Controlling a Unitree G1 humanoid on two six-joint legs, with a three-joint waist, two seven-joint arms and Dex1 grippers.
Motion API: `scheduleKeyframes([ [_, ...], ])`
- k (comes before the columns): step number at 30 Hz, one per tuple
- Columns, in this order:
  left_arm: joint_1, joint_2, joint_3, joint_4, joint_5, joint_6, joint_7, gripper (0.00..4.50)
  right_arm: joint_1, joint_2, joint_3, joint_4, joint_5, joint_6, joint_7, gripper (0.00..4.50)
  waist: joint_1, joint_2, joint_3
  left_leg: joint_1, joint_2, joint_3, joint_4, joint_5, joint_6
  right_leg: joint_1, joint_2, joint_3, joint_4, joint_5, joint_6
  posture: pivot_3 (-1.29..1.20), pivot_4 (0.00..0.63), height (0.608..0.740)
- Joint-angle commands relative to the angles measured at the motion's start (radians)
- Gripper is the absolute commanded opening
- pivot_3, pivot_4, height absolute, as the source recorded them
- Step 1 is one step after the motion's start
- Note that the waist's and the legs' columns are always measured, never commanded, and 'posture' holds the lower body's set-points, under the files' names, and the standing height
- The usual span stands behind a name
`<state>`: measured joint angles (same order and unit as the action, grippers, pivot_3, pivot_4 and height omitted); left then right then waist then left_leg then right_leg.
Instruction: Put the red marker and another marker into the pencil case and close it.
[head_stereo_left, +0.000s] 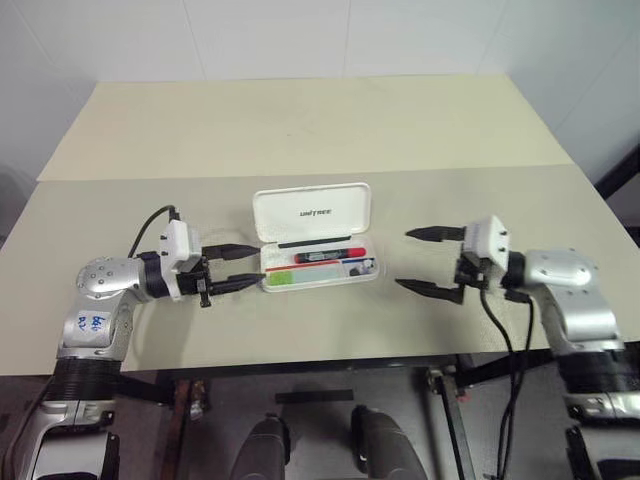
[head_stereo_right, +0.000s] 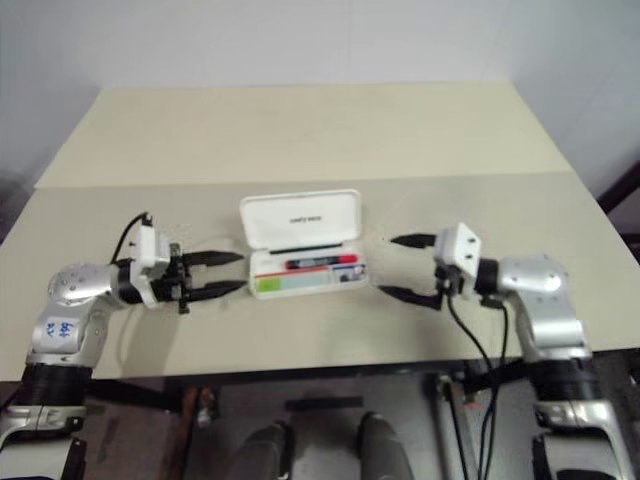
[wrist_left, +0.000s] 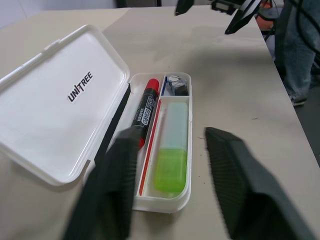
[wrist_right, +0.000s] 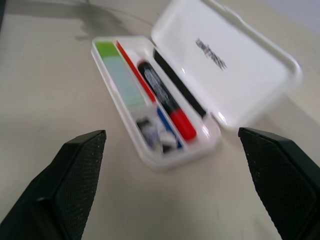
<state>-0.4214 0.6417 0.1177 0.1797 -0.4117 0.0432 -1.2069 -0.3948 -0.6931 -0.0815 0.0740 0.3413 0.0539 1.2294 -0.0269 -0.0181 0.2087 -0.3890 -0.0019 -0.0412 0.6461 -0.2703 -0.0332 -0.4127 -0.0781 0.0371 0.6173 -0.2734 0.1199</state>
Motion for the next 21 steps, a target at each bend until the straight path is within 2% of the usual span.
scheduleKeyframes([
  [1, -0.029, -0.023, 0.058, 0.008, -0.058, 0.005, 0.039, 0.64, 0.033, -0.01, -0.032, -0.1, 0.031, 0.024, -0.045, 4.5, -0.003, 0.0, 0.0, 0.001, 0.0, 0.0, 0.0, 0.0, 0.0, 0.0, 0.0, 0.0, 0.001, 0.0, 0.0, 0.0, 0.15, 0.74],
  [3, -0.024, -0.028, 0.064, 0.011, -0.057, 0.007, 0.052, 0.01, 0.047, -0.006, -0.035, -0.116, 0.026, 0.024, -0.069, 4.5, -0.003, 0.0, 0.0, 0.001, 0.0, 0.0, 0.001, 0.0, 0.0, 0.0, 0.0, 0.001, 0.002, 0.0, 0.0, 0.0, 0.15, 0.74],
  [5, -0.013, -0.038, 0.076, 0.019, -0.044, 0.0, 0.097, 0.01, 0.056, -0.002, -0.031, -0.124, 0.023, 0.021, -0.087, 4.5, -0.001, 0.0, 0.0, 0.001, 0.0, 0.0, 0.001, 0.001, 0.0, 0.0, 0.0, 0.001, 0.002, 0.0, 0.0, 0.0, 0.15, 0.74],
  [14, 0.04, -0.087, 0.097, 0.062, 0.082, 0.119, 0.487, 0.01, 0.071, 0.001, -0.019, -0.137, 0.018, 0.002, -0.125, 4.5, 0.001, 0.0, 0.0, 0.001, 0.0, 0.0, 0.0, 0.001, 0.0, 0.001, 0.0, 0.001, 0.001, 0.001, 0.001, 0.0, 0.15, 0.74],
  [21, -0.111, -0.14, 0.056, 0.235, 0.166, 0.119, 0.619, 0.01, 0.061, 0.02, -0.005, -0.148, 0.016, 0.006, -0.158, 4.5, 0.013, -0.001, 0.0, 0.001, -0.001, -0.001, 0.001, 0.001, 0.0, 0.001, 0.0, 0.0, 0.002, 0.001, 0.002, 0.0, 0.15, 0.74],
])
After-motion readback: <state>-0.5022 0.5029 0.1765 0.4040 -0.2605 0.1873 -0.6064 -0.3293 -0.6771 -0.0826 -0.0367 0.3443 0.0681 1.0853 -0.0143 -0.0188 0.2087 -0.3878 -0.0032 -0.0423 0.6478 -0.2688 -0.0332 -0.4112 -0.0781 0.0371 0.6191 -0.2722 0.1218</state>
